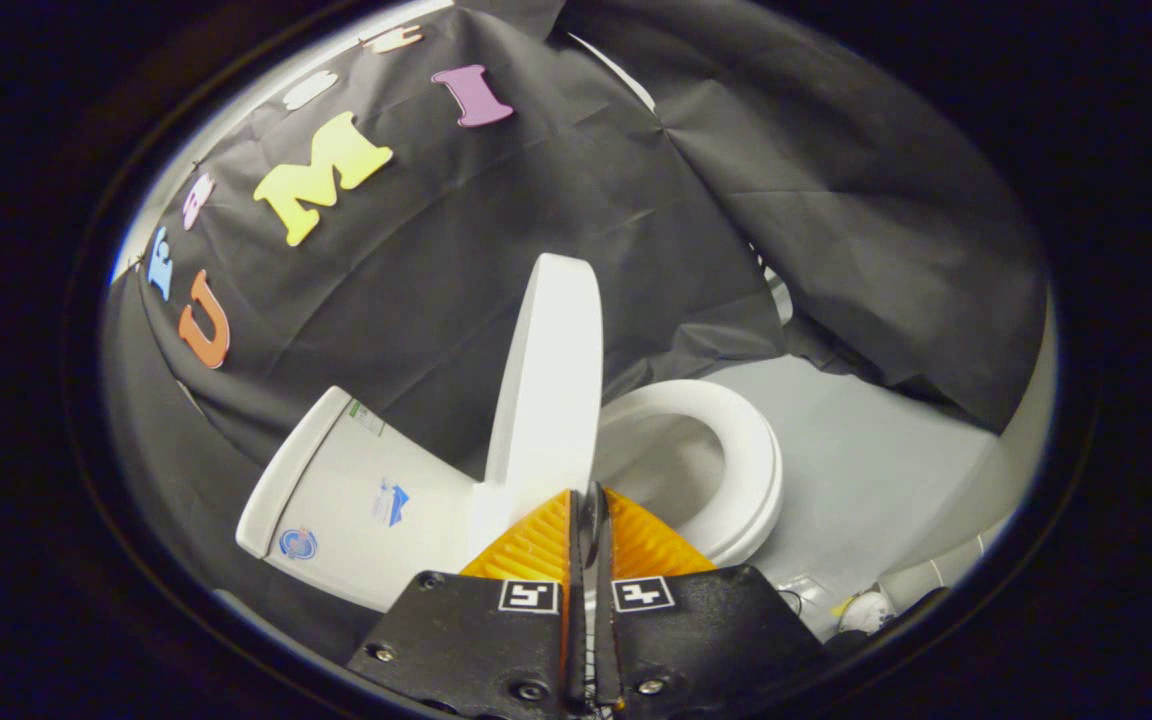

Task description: Open the toilet lid.

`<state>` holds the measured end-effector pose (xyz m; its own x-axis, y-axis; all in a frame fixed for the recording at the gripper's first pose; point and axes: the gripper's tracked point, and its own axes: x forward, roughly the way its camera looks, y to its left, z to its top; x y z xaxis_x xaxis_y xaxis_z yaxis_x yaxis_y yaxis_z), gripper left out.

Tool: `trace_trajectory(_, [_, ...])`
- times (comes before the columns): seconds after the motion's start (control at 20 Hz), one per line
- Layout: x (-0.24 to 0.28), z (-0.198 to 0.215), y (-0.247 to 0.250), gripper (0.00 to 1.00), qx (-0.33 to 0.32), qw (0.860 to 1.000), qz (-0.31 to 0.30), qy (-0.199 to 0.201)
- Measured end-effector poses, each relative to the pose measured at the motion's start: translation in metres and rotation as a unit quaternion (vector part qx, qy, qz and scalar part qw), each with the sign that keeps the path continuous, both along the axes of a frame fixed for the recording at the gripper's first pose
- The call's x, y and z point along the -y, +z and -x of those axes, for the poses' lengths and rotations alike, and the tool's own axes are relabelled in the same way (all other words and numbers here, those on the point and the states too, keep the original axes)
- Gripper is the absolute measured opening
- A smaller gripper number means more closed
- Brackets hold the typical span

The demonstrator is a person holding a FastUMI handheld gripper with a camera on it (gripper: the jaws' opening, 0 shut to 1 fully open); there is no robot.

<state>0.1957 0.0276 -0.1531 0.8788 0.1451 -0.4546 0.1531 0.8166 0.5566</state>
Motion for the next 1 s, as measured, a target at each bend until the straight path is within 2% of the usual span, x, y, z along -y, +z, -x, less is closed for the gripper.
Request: trace_trajectory(1.0, [-0.071, 0.004, 0.060, 0.07, 0.042, 0.994, 0.092, 0.033])
